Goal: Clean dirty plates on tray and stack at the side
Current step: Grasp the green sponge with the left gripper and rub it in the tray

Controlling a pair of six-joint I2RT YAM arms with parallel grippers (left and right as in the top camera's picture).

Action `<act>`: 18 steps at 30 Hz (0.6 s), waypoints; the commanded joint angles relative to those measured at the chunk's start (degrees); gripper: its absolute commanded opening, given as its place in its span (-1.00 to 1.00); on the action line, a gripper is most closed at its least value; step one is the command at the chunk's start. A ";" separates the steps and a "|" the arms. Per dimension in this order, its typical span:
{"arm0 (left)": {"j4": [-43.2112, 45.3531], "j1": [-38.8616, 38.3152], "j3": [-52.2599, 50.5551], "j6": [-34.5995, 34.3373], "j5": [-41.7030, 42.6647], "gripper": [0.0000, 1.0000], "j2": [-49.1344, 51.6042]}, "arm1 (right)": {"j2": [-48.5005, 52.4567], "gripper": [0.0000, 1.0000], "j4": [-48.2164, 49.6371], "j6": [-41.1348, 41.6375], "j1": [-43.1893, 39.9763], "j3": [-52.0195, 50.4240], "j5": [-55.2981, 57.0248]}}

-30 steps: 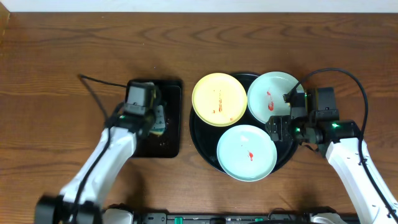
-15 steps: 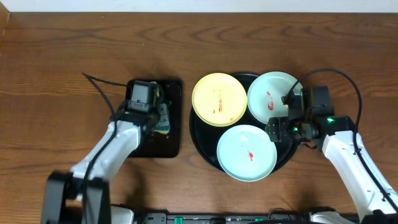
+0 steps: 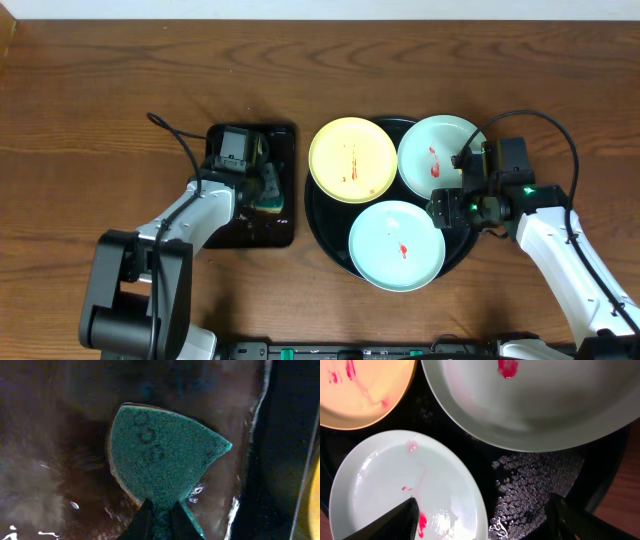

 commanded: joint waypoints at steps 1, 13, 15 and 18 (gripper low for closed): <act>-0.39 -0.20 -1.60 -3.04 2.54 -0.85 3.39 | 0.31 0.60 0.13 0.57 0.39 0.48 0.11; -0.57 -3.23 -1.60 -2.56 3.61 -0.85 3.39 | 0.31 0.61 -0.04 0.55 0.39 0.48 0.13; -0.74 -3.93 -1.60 -2.56 3.58 -0.85 3.39 | 0.31 0.61 -0.11 0.55 0.39 0.48 0.13; -0.92 -4.17 -1.60 -2.60 3.58 -0.85 3.39 | 0.31 0.62 -0.13 0.52 0.39 0.46 0.13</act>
